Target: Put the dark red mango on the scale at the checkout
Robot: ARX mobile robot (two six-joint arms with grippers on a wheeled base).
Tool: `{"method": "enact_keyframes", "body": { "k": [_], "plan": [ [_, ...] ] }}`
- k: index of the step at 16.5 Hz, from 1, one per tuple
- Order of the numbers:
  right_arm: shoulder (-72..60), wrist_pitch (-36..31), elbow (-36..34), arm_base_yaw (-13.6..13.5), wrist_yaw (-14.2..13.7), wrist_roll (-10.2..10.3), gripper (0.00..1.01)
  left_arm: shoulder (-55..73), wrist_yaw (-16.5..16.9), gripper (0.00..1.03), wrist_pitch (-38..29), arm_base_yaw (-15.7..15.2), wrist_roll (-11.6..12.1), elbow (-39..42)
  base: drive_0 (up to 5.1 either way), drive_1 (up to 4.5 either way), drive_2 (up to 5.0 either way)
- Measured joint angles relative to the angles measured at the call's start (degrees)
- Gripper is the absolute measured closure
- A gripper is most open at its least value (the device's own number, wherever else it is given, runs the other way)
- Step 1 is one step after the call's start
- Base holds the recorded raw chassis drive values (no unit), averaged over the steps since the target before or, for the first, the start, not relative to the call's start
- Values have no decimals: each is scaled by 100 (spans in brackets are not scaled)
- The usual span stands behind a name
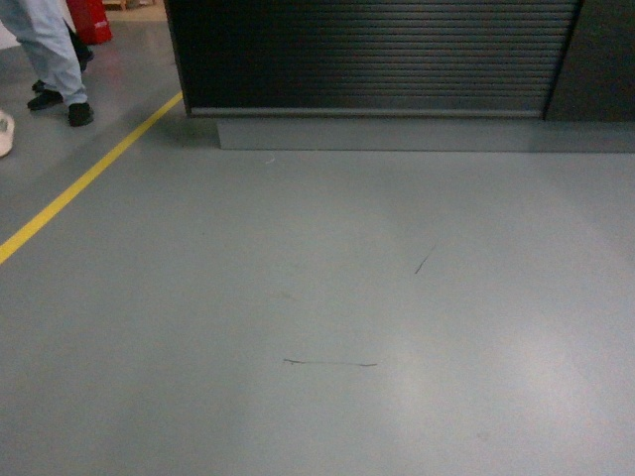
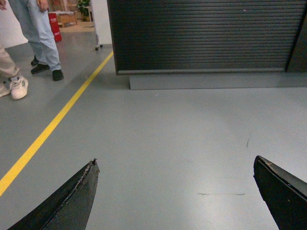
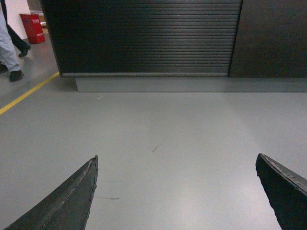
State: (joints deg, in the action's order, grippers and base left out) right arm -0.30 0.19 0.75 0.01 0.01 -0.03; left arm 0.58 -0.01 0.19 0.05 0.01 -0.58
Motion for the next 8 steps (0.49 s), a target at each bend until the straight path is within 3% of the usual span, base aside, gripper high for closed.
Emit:
{"method": "enact_keyframes", "body": {
  "k": [8],
  "plan": [
    [0, 11, 0, 0, 0, 0, 3, 0, 0, 5, 7, 0, 2, 0, 6, 415, -402]
  ]
}}
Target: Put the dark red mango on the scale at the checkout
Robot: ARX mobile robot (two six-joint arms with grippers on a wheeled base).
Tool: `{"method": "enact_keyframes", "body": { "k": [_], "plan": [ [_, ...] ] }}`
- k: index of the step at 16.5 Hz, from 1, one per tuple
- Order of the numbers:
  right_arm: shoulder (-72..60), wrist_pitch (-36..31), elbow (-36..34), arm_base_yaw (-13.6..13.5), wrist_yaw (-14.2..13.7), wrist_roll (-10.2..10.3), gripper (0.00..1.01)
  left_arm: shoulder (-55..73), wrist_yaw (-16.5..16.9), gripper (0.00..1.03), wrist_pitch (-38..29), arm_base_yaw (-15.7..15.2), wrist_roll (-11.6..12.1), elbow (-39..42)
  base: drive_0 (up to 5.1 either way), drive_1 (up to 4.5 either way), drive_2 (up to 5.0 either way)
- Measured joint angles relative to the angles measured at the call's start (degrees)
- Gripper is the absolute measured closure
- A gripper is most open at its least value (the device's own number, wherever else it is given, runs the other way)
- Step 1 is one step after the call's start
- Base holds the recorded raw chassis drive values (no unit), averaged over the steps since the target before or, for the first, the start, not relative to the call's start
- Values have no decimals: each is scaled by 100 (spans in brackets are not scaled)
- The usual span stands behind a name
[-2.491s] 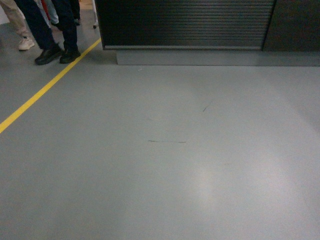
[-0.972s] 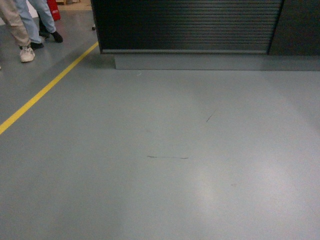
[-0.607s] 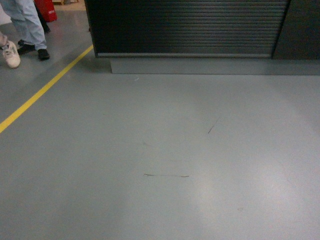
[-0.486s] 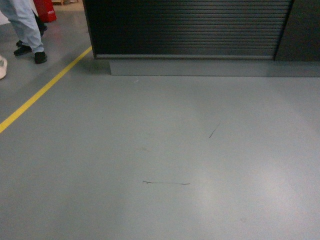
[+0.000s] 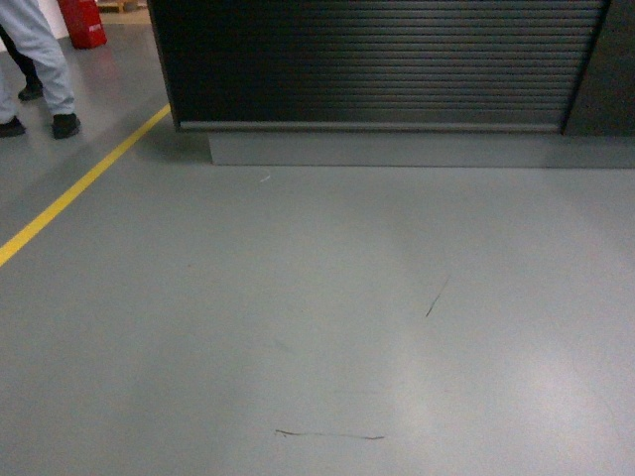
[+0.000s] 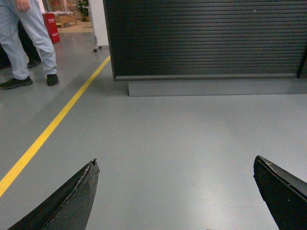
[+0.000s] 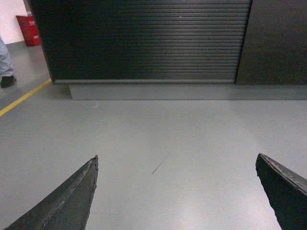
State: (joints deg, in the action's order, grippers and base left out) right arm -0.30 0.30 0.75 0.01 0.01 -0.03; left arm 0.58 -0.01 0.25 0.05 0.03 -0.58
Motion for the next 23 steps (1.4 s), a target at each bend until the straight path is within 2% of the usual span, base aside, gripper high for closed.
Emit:
{"method": "enact_keyframes", "body": {
  "k": [23],
  "plan": [
    [0, -9, 0, 0, -2, 0, 3, 0, 0, 5, -9, 0, 0, 0, -5, 357, -367]
  ]
}}
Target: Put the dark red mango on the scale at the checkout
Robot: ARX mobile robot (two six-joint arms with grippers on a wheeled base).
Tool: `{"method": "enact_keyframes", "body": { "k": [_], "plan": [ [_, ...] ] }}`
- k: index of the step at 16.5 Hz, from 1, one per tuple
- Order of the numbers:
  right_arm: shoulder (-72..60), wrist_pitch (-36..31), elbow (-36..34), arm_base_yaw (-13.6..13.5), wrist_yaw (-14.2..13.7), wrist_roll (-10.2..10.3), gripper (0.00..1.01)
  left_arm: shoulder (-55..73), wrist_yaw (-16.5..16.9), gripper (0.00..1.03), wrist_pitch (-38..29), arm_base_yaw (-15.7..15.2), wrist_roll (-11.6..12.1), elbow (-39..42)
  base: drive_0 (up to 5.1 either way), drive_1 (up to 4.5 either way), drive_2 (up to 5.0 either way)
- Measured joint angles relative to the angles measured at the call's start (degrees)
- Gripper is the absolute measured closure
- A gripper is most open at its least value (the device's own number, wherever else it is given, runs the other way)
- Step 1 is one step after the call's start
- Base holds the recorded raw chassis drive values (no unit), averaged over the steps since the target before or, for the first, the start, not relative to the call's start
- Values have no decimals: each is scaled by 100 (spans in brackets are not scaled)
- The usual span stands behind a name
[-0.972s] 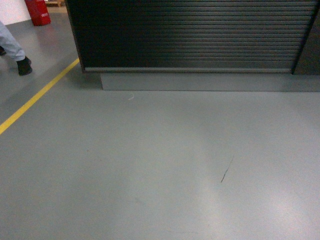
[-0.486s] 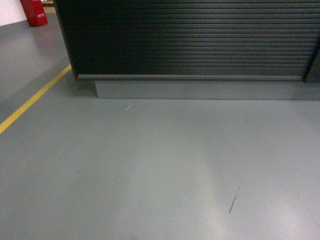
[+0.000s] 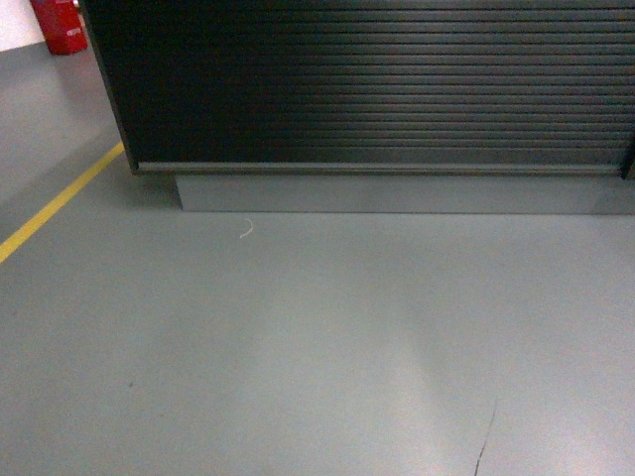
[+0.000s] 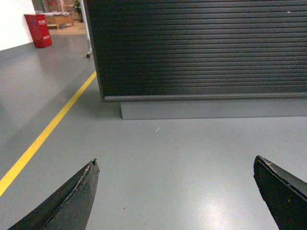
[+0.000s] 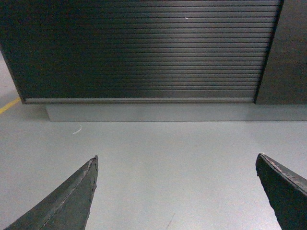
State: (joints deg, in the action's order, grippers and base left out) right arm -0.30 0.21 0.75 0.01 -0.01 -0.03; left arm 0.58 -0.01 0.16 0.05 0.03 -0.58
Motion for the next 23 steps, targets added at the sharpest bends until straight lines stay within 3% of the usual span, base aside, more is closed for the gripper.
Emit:
{"method": "enact_keyframes", "body": {
  "k": [23],
  "plan": [
    [0, 2, 0, 0, 0, 0, 3, 0, -2, 5, 24, 0, -2, 0, 11, 369, -347]
  ]
}}
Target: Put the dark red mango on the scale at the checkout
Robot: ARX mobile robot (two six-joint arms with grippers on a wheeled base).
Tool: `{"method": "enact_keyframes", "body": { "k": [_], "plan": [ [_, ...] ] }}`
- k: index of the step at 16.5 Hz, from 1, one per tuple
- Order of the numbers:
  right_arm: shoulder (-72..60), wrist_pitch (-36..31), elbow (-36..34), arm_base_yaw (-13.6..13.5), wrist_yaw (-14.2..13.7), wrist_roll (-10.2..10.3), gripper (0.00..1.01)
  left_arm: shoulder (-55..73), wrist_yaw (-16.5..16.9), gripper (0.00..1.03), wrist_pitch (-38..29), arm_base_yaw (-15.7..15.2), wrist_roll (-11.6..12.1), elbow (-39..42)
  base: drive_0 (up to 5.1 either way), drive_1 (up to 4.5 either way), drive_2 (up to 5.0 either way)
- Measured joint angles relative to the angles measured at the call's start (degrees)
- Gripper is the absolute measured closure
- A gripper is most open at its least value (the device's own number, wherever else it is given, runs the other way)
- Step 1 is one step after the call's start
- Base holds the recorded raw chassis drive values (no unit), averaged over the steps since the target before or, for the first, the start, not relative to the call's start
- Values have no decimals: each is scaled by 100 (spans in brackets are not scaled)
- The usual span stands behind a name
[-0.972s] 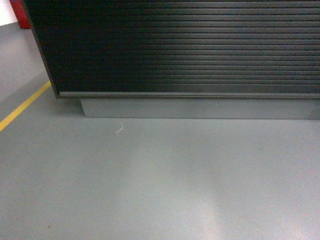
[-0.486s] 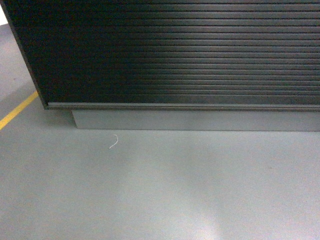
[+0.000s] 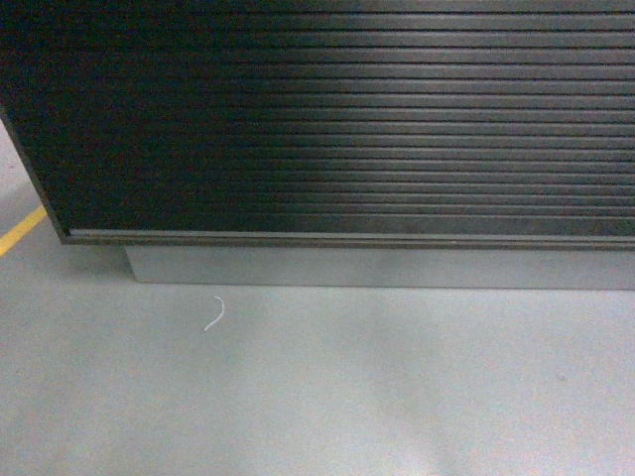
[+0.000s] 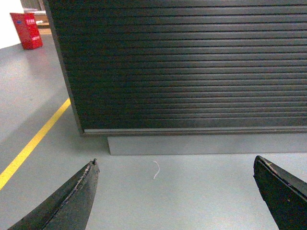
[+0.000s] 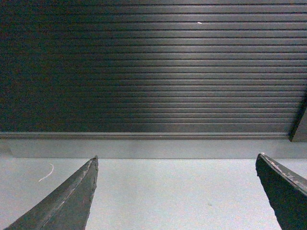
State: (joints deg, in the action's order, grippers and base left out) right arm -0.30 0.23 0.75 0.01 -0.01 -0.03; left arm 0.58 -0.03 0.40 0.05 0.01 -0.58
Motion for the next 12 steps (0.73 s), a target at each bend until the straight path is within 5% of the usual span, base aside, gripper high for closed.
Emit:
{"method": "enact_keyframes", "body": {
  "k": [12],
  "plan": [
    [0, -2, 0, 0, 0, 0, 3, 0, 2, 5, -31, 0, 2, 0, -15, 337, -367]
  ]
}}
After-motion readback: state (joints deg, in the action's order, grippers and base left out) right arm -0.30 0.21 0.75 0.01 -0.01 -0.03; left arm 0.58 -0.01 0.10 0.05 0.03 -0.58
